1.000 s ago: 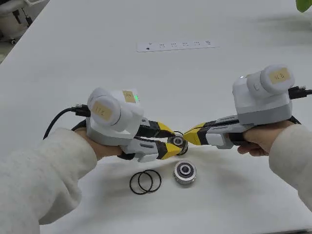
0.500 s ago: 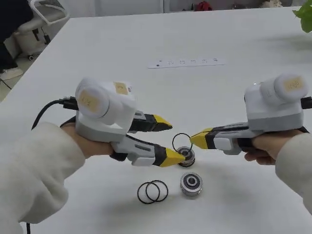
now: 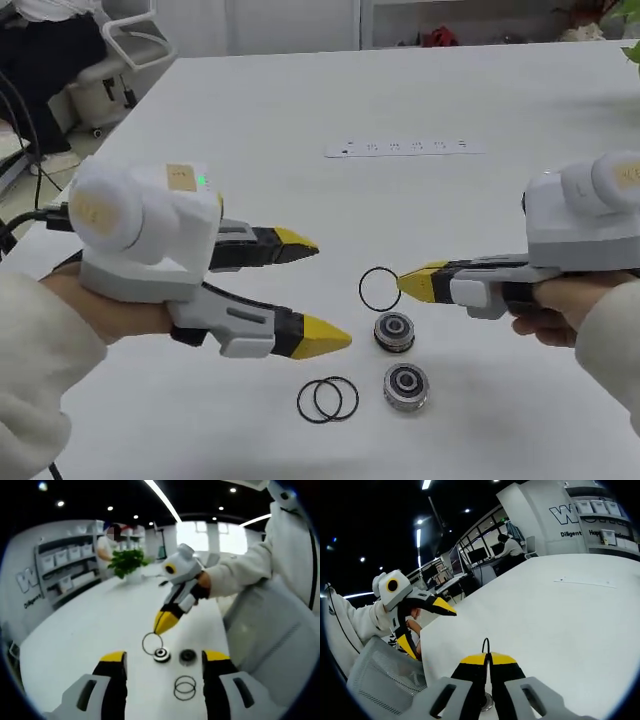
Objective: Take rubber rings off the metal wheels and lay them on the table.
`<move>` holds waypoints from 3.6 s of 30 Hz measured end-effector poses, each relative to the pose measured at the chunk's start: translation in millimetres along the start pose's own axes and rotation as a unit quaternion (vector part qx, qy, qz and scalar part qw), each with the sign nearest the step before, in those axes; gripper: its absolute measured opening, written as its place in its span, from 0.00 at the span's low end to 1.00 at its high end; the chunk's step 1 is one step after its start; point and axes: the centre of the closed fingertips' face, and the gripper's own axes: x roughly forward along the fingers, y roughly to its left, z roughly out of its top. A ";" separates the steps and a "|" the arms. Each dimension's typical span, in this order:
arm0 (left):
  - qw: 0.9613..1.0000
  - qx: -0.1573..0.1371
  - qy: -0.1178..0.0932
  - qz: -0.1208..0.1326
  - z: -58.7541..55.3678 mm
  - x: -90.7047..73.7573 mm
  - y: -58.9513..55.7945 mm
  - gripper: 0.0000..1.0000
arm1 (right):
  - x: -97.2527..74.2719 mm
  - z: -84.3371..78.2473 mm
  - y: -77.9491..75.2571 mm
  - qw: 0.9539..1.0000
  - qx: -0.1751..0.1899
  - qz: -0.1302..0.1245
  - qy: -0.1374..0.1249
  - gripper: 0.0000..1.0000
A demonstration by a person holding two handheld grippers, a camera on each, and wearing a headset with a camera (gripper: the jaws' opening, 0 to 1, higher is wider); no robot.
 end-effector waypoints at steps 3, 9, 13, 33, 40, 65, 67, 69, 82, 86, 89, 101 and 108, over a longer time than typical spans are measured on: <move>1.000 0.001 0.000 0.014 -2.2 -10.4 -1.1 0.63 | 2.1 -0.6 5.7 1.000 -0.003 0.008 0.003 0.00; 0.999 -0.014 -0.008 0.043 -7.5 -29.5 -1.7 0.66 | 5.8 -1.8 15.8 1.000 -0.003 0.023 0.010 0.00; 0.997 -0.027 -0.005 0.071 -17.2 -42.8 -0.8 0.67 | 9.3 -4.1 23.0 0.999 0.002 0.035 0.015 0.00; 0.987 -0.076 -0.010 0.138 -40.5 -92.2 -1.8 0.77 | 34.5 -51.0 62.1 0.991 0.000 0.094 0.095 0.00; 0.986 -0.090 -0.004 0.139 -52.0 -91.0 -10.0 0.78 | 38.8 -67.6 67.5 0.987 0.005 0.108 0.123 0.00; 0.986 -0.106 0.005 0.126 -61.6 -80.0 -23.3 0.77 | 47.5 -101.2 74.2 0.977 -0.037 0.111 0.176 0.02; 0.986 -0.106 0.005 0.126 -61.5 -79.7 -23.2 0.77 | 47.8 -102.1 73.4 0.977 -0.043 0.109 0.177 0.04; 0.986 -0.107 0.005 0.126 -61.6 -79.5 -23.0 0.77 | 47.8 -102.4 73.8 0.977 -0.044 0.110 0.178 0.04; 0.986 -0.108 0.008 0.127 -62.3 -80.8 -24.8 0.77 | 47.2 -96.3 70.9 0.979 -0.052 0.103 0.169 0.11; 0.986 -0.106 0.009 0.128 -60.7 -81.5 -24.8 0.77 | 46.3 -91.5 69.0 0.980 -0.058 0.099 0.164 0.12; 0.986 -0.103 0.009 0.128 -58.8 -82.2 -24.4 0.77 | 44.6 -84.9 66.9 0.982 -0.061 0.095 0.154 0.12; 0.988 -0.088 0.008 0.130 -43.1 -87.4 -21.6 0.78 | 36.9 -53.9 53.5 0.989 -0.069 0.071 0.109 0.13; 0.989 -0.066 0.011 0.129 -26.5 -88.3 -18.5 0.82 | 28.5 -35.8 39.8 0.993 -0.070 0.049 0.081 0.13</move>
